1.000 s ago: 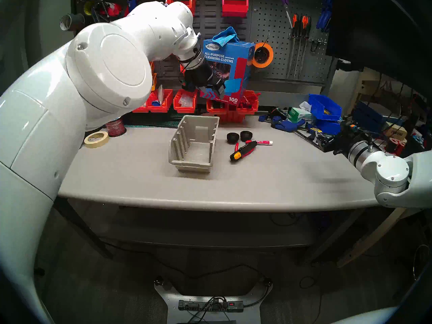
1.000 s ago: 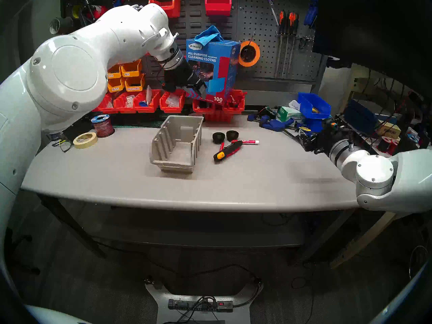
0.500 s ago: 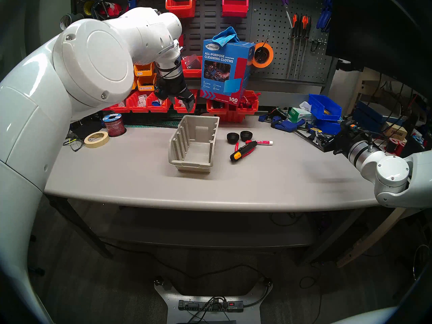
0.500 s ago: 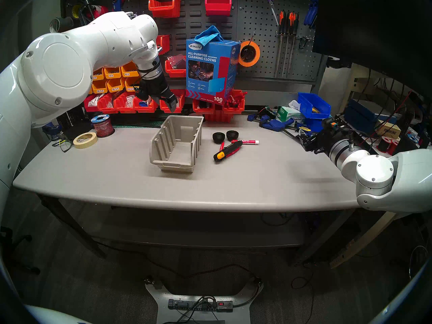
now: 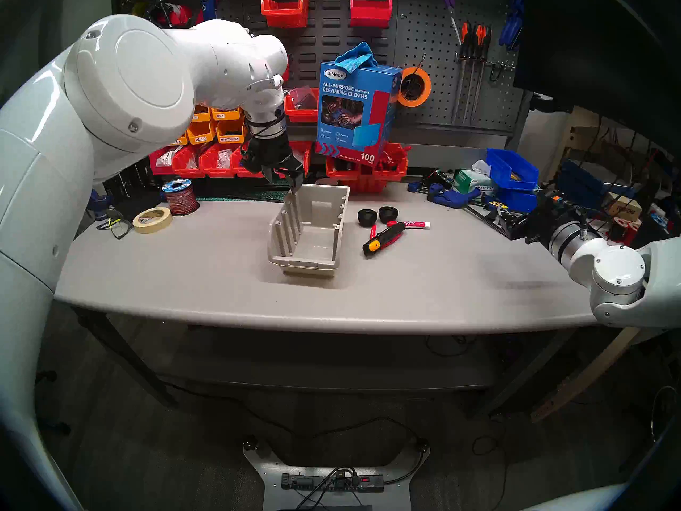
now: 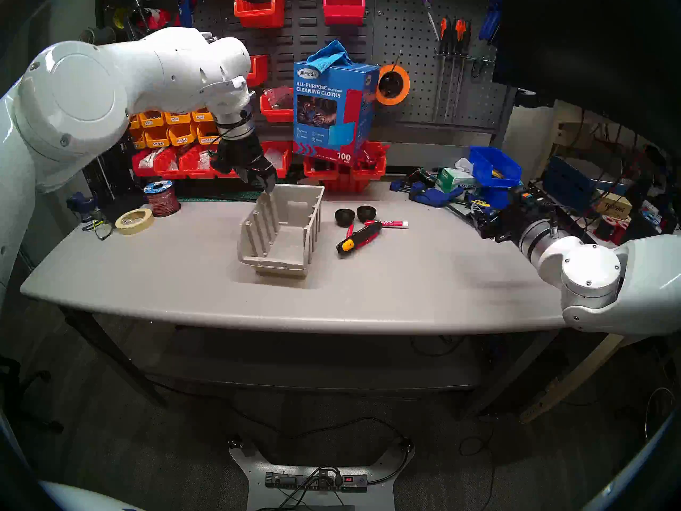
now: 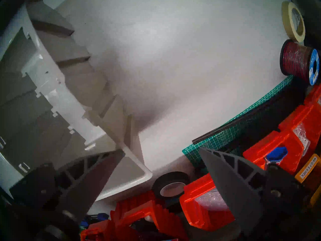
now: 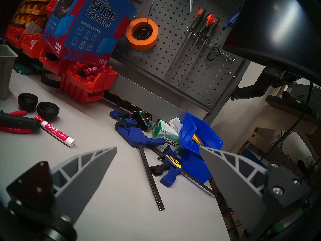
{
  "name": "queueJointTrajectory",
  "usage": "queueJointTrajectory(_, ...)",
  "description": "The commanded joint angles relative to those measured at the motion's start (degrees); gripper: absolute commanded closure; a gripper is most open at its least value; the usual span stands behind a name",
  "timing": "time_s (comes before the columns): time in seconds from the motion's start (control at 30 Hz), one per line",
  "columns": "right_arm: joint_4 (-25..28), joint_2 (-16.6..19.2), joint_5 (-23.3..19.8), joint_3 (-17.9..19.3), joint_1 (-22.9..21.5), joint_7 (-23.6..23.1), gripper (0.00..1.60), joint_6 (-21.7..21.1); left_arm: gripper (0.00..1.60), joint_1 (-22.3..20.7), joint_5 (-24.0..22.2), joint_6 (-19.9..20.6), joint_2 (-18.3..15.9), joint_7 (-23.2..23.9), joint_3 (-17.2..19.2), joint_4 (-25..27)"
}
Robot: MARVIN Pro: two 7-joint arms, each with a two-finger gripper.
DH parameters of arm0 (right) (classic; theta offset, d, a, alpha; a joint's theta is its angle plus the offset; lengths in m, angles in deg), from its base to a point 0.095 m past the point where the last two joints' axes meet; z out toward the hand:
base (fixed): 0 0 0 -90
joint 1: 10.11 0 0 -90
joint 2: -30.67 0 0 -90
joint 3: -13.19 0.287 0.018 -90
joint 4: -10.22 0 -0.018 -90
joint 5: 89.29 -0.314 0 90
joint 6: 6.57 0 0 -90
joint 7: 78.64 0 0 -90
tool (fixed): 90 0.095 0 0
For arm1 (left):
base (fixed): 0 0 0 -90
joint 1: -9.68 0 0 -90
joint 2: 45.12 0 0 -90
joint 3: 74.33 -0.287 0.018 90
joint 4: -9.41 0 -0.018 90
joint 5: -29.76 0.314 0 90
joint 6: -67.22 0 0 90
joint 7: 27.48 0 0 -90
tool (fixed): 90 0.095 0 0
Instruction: Take out tools from the storage box
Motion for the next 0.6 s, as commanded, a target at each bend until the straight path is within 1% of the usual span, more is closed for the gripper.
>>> queueJointTrajectory(0.0, -0.1, 0.0, 0.0, 0.4, -0.3, 0.2, 0.00, 0.1, 0.00, -1.9, -2.6, 0.1, -1.5, -5.5, 2.1, 2.9)
queueJointTrajectory(0.13, -0.1, -0.1, -0.1, 0.4, -0.3, 0.2, 0.00, 0.1, 0.00, -2.5, -3.8, 0.1, -2.4, -6.4, 2.9, 4.2)
queueJointTrajectory(0.17, -0.1, -0.1, -0.1, 0.4, -0.3, 0.2, 0.00, 0.1, 0.00, -2.5, -4.2, 0.1, -2.5, -5.8, 3.1, 4.4)
queueJointTrajectory(0.3, -0.1, -0.1, -0.1, 0.3, -0.3, 0.2, 0.00, 0.2, 0.00, -2.7, -5.0, 0.1, -3.2, -6.1, 3.6, 5.5)
queueJointTrajectory(0.57, -0.1, -0.2, -0.1, 0.3, -0.3, 0.2, 0.00, 0.2, 0.00, -4.0, -5.8, 0.1, -4.0, -5.4, 3.7, 5.7)
